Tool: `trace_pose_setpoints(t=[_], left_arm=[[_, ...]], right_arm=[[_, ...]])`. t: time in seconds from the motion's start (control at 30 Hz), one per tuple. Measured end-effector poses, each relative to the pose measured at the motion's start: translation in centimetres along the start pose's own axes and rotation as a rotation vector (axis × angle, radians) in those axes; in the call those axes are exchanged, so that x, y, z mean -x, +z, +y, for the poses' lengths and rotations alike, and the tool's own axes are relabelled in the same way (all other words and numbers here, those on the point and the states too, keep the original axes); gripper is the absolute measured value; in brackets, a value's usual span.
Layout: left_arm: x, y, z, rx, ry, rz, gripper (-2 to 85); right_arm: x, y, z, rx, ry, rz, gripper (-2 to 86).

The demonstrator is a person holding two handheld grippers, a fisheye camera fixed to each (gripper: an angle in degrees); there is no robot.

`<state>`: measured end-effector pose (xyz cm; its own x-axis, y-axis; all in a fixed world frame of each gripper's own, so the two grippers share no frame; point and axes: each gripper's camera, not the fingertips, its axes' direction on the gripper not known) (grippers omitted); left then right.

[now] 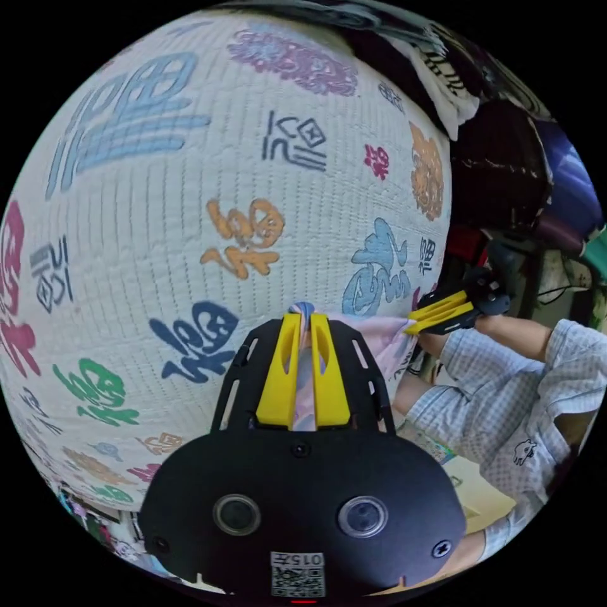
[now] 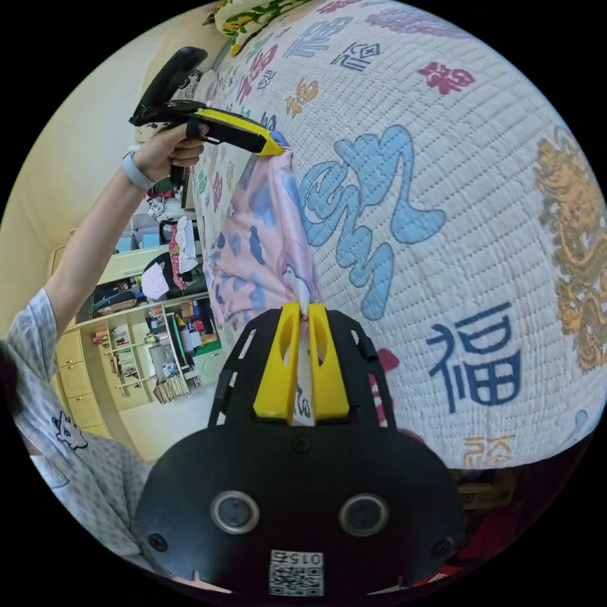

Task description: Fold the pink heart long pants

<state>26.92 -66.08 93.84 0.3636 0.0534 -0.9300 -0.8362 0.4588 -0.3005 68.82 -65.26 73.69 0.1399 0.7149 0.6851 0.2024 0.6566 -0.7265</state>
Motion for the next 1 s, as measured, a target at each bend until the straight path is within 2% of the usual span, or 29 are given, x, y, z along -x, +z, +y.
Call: trace_pose_setpoints(t=[0.07, 0.23, 0.4, 0.5, 0.57, 0.73, 1.0], left_arm=[[-0.8, -1.1, -0.9, -0.041, 0.031, -0.013, 1.3], [-2.4, -6.6, -3.5, -0.375, 0.097, 0.187, 1.2], [-3.6, -10.2, -1.3, -0.588, 0.215, 0.276, 1.2], [-2.1, -10.7, 4.4, -0.685, 0.214, 0.327, 1.1], [-0.8, -10.3, 8.8, -0.733, 0.187, 0.373, 1.1], [3.7, -5.8, 20.7, -0.746, -0.032, 0.414, 1.3], [8.9, 3.5, 28.1, -0.665, -0.318, 0.411, 3.3]], right_arm=[[-1.2, -2.7, 1.0, -0.01, 0.006, 0.043, 1.0], [-4.6, -12.7, 3.8, -0.177, 0.085, 0.149, 0.9], [-1.4, -19.0, 5.9, -0.271, -0.028, 0.292, 1.1], [3.3, -17.0, 6.8, -0.233, -0.173, 0.259, 1.2], [6.9, -13.7, 7.4, -0.205, -0.266, 0.165, 1.2], [11.2, -4.4, 6.8, -0.068, -0.333, 0.008, 1.4], [12.0, 8.1, 5.5, 0.19, -0.342, 0.156, 2.2]])
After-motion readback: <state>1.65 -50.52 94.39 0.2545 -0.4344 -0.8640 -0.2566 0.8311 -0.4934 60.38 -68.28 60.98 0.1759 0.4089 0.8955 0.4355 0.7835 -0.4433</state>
